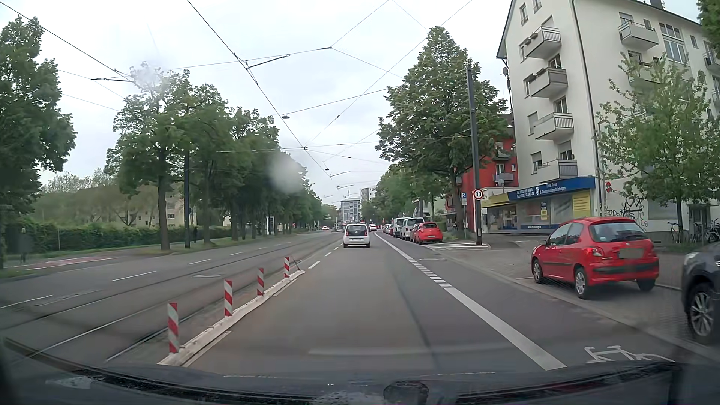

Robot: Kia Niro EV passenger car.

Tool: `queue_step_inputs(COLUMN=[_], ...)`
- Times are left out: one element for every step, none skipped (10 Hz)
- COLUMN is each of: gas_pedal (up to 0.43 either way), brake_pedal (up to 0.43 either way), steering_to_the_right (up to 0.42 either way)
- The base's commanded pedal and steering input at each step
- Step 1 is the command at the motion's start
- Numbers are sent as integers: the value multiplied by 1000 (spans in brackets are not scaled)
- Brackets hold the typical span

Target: Follow the waypoints while adhering to traffic rules and regulations

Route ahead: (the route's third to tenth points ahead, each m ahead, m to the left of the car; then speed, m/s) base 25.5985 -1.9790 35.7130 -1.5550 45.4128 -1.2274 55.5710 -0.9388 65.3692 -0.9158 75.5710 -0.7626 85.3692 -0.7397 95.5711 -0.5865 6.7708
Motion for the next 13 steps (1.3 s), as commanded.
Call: queue_step_inputs(gas_pedal=[79, 79, 79, 79, 79, 79, 79, 79, 79, 79, 79, 79, 79], brake_pedal=[0, 0, 0, 0, 0, 0, 0, 0, 0, 0, 0, 0, 0], steering_to_the_right=[3, 1, -2, -5, -9, -10, -10, -10, -11, -12, -12, -12, -12])
